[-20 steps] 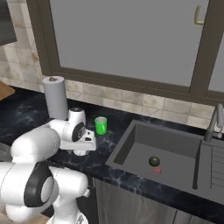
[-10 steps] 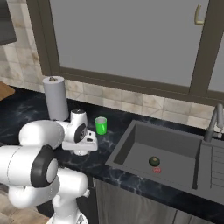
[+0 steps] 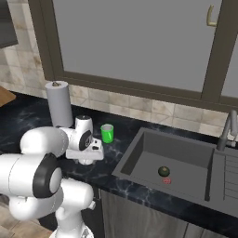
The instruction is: Clear the mugs and bowl far away from the sink.
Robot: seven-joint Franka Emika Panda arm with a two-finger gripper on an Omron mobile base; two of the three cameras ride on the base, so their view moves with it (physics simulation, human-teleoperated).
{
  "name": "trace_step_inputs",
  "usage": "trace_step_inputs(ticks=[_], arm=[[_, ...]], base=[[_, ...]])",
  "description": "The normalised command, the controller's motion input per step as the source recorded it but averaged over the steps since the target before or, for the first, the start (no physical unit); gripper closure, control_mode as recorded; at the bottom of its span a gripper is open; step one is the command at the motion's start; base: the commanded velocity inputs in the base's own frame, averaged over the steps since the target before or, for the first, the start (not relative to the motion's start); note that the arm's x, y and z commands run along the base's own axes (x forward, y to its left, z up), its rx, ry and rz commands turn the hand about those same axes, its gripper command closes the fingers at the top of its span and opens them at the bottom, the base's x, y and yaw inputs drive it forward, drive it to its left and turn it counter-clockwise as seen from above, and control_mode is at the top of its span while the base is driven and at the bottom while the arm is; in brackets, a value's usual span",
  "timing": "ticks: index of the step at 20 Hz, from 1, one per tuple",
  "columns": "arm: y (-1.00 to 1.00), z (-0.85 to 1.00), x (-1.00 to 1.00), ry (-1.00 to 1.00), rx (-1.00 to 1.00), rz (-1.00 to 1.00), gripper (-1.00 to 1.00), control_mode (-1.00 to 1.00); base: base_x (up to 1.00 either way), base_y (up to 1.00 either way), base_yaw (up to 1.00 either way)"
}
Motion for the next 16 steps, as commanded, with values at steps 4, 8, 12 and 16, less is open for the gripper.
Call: trace_step_inputs(ticks=[4, 8, 12, 16], arm=[[0.00, -0.12, -0.17, 0.00, 0.00, 0.00, -1.00, -1.00], [0.00, -0.09, 0.00, 0.00, 0.00, 0.00, -1.00, -1.00], [0.01, -0.25, -0.08, 0.01, 0.00, 0.00, 1.00, -1.00], [0.00, -0.18, -0.06, 0.00, 0.00, 0.00, 1.00, -1.00]], base=[[0.00, 0.00, 0.00], [0.00, 0.00, 0.00], [0.00, 0.00, 0.00], [0.00, 0.00, 0.00]])
